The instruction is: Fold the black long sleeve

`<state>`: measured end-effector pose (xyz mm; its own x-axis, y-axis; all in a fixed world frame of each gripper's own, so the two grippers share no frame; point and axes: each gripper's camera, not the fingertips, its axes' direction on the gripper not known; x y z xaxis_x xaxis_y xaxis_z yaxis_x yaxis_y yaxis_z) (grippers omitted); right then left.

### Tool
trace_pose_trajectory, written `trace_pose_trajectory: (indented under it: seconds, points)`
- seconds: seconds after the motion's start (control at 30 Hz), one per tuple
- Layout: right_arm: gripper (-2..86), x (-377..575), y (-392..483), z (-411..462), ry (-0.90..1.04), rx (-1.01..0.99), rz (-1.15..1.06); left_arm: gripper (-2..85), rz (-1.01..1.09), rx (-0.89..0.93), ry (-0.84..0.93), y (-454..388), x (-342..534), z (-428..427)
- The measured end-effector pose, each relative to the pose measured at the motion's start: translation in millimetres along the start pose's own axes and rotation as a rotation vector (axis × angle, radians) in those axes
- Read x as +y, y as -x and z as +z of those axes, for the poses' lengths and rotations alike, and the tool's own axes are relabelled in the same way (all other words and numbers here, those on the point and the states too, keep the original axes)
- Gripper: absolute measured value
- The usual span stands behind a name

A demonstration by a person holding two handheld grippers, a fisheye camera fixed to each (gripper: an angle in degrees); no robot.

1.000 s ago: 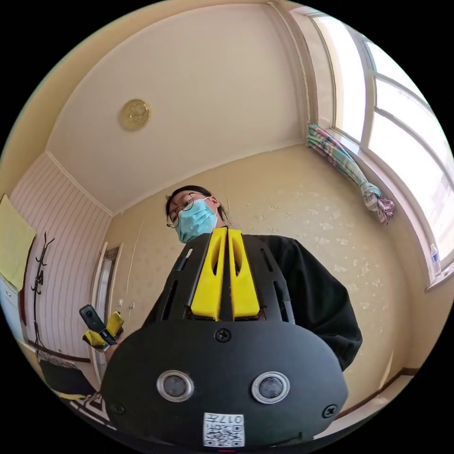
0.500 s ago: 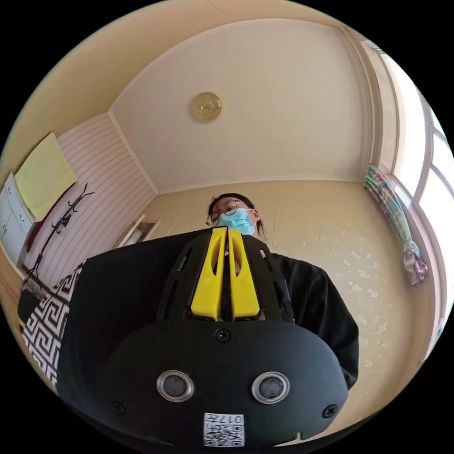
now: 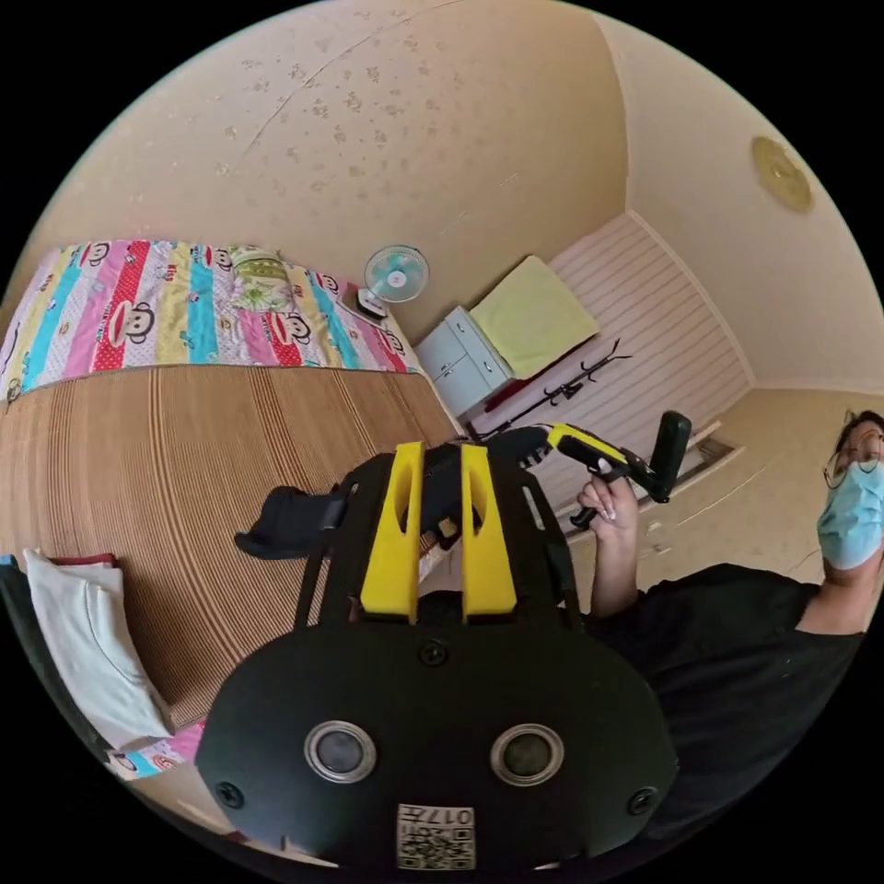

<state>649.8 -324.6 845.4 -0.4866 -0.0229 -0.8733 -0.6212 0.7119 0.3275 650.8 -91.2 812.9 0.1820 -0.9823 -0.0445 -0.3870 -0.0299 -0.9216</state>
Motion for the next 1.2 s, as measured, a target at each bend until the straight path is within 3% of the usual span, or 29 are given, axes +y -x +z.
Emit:
trace_pose_trajectory:
  seconds: [0.07,0.17,0.3,0.63,0.7,0.9,1.07,1.2]
  points:
    - [1.0,-4,10,8,0.001,-0.023,-0.015,8.3,0.05,0.059,0.104,-18,-2,40]
    - [1.0,-13,20,5,-0.005,-0.053,-0.047,9.8,0.133,-0.027,0.164,-47,-3,88]
    - [1.0,-20,27,-5,-0.016,-0.075,-0.087,11.4,0.207,-0.238,0.119,-72,-5,110]
    - [1.1,-7,-1,-30,-0.104,-0.296,-0.069,7.2,0.427,-0.248,0.121,-100,4,131]
    - [1.2,-5,-7,-33,-0.105,-0.305,-0.067,2.5,0.446,-0.22,0.126,-100,8,131]
    - [1.4,17,-40,-56,-0.202,-0.387,-0.09,-0.6,0.436,-0.035,0.046,-86,11,93]
    - [1.8,58,-97,-96,-0.434,-0.603,-0.069,-0.9,0.42,0.158,-0.055,-85,-1,50]
    - [1.9,105,-136,-114,-0.564,-0.642,-0.02,-1.0,0.413,0.271,-0.178,-88,-14,9]
